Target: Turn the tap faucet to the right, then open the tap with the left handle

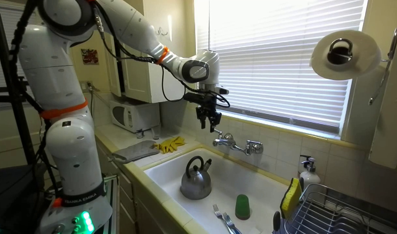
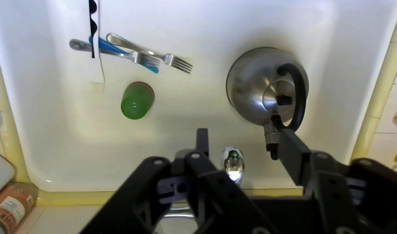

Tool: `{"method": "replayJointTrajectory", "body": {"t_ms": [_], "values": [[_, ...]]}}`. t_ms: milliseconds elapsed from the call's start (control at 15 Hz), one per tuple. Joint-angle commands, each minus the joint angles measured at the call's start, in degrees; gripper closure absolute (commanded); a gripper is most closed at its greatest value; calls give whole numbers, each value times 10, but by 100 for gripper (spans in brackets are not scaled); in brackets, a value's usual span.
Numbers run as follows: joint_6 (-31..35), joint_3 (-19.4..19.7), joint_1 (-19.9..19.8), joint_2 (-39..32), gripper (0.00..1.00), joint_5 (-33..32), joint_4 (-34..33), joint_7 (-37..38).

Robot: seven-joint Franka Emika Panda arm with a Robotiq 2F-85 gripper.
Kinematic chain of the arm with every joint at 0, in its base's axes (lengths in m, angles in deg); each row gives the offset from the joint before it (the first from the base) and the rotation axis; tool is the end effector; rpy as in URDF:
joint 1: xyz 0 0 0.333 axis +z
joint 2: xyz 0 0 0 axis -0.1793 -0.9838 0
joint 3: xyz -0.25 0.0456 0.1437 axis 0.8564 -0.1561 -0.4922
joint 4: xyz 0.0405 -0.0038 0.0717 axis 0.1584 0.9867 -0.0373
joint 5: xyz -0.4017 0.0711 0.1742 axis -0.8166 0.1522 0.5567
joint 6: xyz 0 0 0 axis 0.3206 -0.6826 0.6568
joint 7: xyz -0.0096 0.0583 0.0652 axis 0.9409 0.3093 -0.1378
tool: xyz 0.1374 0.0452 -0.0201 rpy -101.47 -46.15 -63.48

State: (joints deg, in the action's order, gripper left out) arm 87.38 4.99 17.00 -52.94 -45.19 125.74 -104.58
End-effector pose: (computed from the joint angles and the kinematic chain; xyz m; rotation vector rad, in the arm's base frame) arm 0.5462 0.0454 0.3257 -3.0213 -0.5723 -0.0657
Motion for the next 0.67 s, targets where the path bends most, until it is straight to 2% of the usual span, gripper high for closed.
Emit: {"method": "replayJointTrajectory", "body": {"t_ms": [0,267,400,467,600], "values": [[4,-20,-6,-112,72,40,-98,-16],[6,-50,-11,-191,99,64,-176,24],[16,-57,-11,-219,100,55,-197,54],[5,-59,-16,-180,100,46,-165,33],[5,-64,-17,-193,99,45,-173,36]]}}
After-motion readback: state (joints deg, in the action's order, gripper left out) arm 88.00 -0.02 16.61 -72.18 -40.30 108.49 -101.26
